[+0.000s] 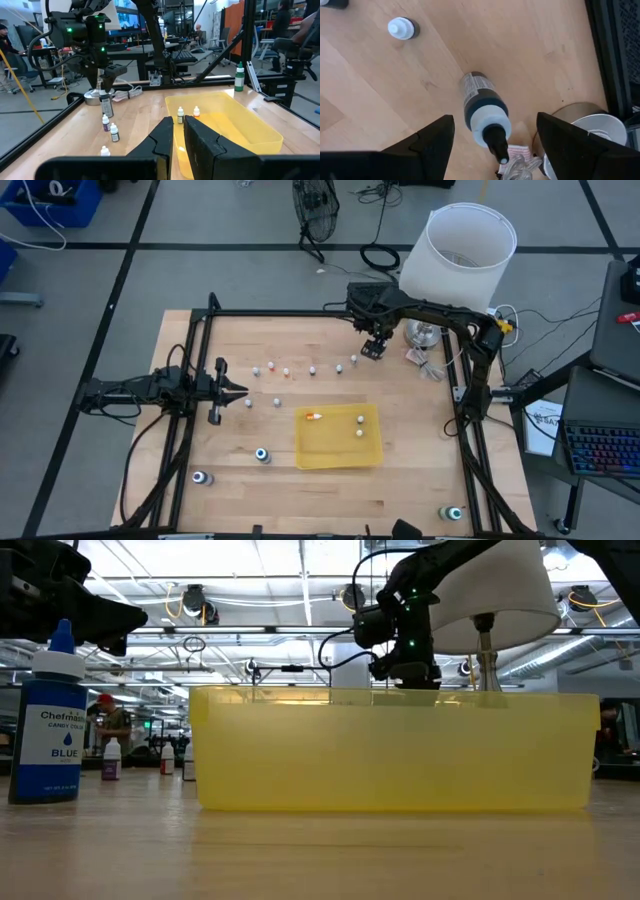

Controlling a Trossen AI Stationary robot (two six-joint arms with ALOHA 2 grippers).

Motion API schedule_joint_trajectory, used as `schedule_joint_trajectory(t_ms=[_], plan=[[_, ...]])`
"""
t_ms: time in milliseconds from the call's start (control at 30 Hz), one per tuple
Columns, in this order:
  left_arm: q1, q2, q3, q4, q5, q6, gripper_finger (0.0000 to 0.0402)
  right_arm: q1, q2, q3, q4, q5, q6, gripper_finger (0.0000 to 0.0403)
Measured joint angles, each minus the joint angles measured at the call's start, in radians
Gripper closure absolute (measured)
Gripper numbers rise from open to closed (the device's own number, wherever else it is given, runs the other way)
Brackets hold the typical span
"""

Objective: Pick & Place food coloring
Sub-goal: Put the large black food coloring bottle into the yellow bin

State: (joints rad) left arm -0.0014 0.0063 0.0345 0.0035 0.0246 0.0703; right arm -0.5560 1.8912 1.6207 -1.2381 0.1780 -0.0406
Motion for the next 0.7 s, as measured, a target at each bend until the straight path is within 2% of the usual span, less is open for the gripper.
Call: schedule_joint_trajectory(t_ms=[400, 700], plan=[[0.0, 0.0, 0.0, 0.0, 0.0, 0.0, 0.035, -0.001, -0.002, -0.122, 0.054, 0.0, -0.008, 0.0132], [0.0, 0.0, 0.0, 0.0, 0.0, 0.0, 0.035, -0.001, -0.002, -0.126, 0.104, 0.002, -0.032, 0.0133]])
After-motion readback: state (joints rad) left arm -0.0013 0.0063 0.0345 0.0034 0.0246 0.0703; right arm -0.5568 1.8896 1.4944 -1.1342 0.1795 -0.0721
